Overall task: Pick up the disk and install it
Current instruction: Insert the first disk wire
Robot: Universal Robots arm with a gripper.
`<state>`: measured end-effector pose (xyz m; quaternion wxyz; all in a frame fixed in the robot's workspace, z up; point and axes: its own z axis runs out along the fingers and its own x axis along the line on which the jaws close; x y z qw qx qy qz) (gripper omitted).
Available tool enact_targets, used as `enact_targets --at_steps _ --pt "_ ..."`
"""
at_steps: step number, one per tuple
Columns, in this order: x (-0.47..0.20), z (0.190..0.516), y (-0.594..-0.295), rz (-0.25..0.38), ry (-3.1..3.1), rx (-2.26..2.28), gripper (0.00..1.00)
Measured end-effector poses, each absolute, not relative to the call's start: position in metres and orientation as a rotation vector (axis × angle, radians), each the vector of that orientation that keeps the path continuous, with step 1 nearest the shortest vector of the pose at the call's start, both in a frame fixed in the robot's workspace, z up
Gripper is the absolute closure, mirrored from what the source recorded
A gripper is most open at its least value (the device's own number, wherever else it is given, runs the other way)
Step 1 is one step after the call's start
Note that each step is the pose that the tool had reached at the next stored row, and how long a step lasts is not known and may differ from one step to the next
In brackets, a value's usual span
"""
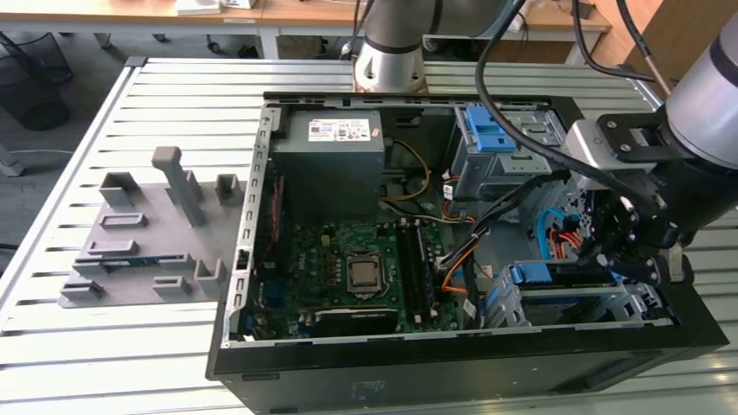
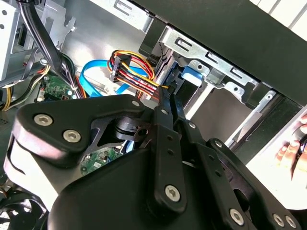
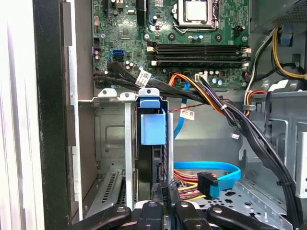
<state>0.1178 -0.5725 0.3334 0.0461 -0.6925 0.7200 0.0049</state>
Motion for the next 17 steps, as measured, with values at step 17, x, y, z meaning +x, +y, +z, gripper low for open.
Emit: enact_targets --at_steps 17 --pt "0.1178 0.3298 -0.5726 0.015 2.198 -2.114 0.84"
